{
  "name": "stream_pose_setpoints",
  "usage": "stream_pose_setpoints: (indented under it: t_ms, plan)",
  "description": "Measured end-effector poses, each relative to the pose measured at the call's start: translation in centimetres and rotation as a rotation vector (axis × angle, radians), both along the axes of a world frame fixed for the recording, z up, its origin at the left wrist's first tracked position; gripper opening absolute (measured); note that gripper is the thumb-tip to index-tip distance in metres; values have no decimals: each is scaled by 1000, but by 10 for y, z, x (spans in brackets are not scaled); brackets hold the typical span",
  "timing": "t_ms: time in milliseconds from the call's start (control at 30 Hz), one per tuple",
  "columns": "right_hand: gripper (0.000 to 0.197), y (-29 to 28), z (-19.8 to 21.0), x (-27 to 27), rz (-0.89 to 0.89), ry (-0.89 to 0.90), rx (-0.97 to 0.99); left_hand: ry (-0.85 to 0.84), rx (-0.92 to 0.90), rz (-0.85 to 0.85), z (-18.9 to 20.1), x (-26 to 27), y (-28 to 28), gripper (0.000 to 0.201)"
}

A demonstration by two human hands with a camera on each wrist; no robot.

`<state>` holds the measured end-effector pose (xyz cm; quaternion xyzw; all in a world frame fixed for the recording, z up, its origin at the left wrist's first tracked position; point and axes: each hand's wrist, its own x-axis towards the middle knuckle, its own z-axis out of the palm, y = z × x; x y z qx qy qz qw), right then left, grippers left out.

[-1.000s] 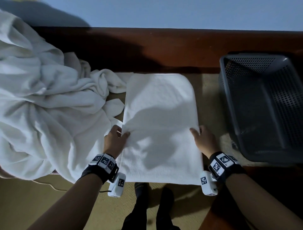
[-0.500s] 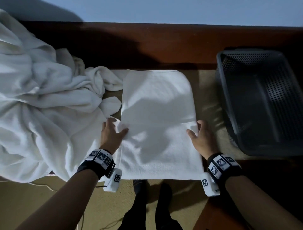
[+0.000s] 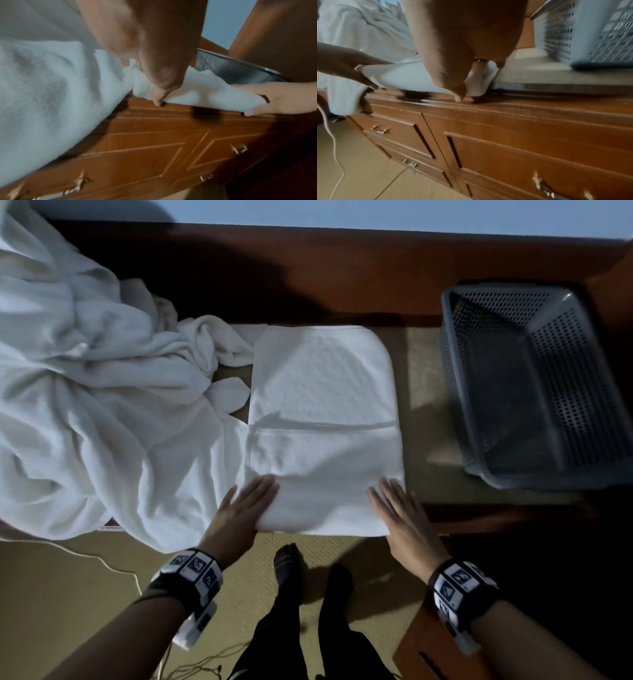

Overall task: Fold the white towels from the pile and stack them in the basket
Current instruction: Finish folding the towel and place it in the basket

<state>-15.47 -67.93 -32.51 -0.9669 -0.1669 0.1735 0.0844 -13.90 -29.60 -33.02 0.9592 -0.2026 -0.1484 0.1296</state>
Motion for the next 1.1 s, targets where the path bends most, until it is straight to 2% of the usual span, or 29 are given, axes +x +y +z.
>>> stream_pose_setpoints:
  t_ms: [133,233,333,433,500,567,667,700,767,900,967,1100]
  plan:
    - [86,-4,13,2,-15,7,80,39,-73,75,17,4,-2,88]
    - [74,-11,42,5,-101,204,217,160,-112,99,50,2,-6,74]
    - [60,-20,78,3,-131,382,257,301,-162,97,91,-7,-5,53]
    - [44,-30,114,-5,-100,476,189,425,-285,127,130,-21,-4,28]
    - [33,-40,131,-4,-133,484,275,423,-379,224,151,-25,1,17]
    - [17,-51,144,3,-247,431,500,369,-512,325,164,-19,6,30]
    - [15,-51,155,34,-483,302,796,307,-782,530,169,8,4,17]
    - [12,-46,157,48,-555,252,890,278,-860,597,167,23,1,19]
    - [11,-35,151,81,-681,174,1000,205,-926,702,156,58,-2,37]
    - [34,-15,117,148,-830,110,1001,167,-900,842,113,135,-1,55]
    - [44,-10,95,177,-905,113,971,172,-833,909,89,171,0,71]
    - [40,-8,56,212,-993,226,849,280,-732,969,38,213,7,85]
